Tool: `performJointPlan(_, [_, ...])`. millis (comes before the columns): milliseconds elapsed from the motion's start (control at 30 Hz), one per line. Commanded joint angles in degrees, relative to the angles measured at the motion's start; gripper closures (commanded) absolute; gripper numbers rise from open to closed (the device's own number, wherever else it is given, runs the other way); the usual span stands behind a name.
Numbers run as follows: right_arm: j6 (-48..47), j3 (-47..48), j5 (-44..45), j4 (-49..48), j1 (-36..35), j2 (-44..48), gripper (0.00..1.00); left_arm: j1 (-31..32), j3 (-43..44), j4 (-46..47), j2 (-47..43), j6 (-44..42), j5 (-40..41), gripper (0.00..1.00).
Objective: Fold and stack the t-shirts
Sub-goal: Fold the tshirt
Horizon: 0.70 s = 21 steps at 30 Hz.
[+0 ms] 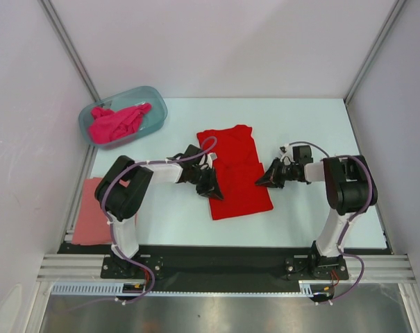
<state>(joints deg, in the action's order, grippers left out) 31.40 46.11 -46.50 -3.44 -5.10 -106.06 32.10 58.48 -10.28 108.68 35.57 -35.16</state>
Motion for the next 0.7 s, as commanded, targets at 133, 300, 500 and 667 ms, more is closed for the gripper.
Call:
performJointPlan(133, [0.68, 6.80, -3.51, -11.67, 2.99, -10.03, 1.00, -0.28, -0.12, 2.90, 1.27, -1.47, 2.01, 0.87])
performJointPlan(300, [3.49, 9.96, -3.33, -13.26, 4.66, -13.29, 1.00, -0.98, 2.42, -0.34, 0.22, -3.67, 6.15, 0.87])
performJointPlan(500, [2.09, 11.02, -1.75, -6.76, 5.90, -9.08, 1.00, -2.83, 8.58, -6.23, -0.84, -5.25, 10.27, 0.85])
performJointPlan(667, [2.62, 11.02, -0.79, -4.03, 2.03, -2.40, 1.00, -3.01, 12.36, -4.31, -2.78, -4.21, 7.39, 0.82])
